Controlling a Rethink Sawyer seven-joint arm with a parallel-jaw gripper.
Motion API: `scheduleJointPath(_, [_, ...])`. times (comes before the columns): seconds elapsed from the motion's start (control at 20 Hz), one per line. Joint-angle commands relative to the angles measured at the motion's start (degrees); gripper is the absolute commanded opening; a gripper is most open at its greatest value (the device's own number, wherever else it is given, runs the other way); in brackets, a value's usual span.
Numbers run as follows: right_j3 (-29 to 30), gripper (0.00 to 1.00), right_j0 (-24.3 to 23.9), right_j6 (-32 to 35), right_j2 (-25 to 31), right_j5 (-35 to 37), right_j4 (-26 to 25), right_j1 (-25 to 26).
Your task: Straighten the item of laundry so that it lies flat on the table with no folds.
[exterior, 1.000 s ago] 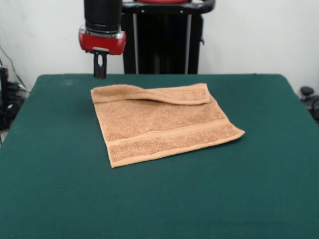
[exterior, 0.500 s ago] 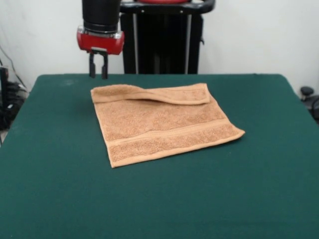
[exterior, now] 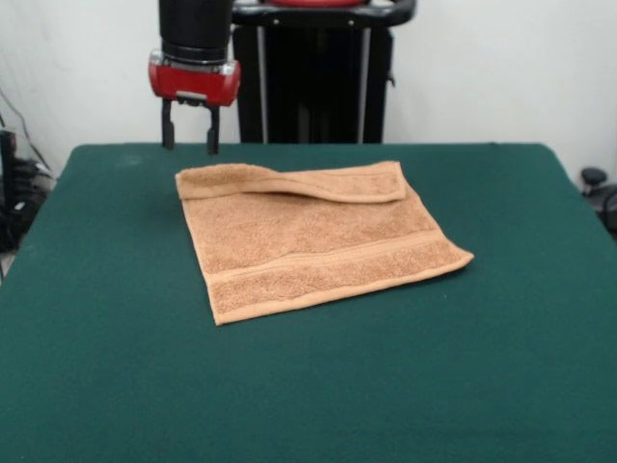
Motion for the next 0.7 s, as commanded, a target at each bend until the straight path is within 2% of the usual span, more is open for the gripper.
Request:
scheduleJointPath(0.05, [2.7,1.0,2.5,-1.0,5.8,1.6,0.4,1.2])
scheduleJointPath(0.7, [0.8,1.0,5.7,4.2,2.0,-3.0,0.0,5.4])
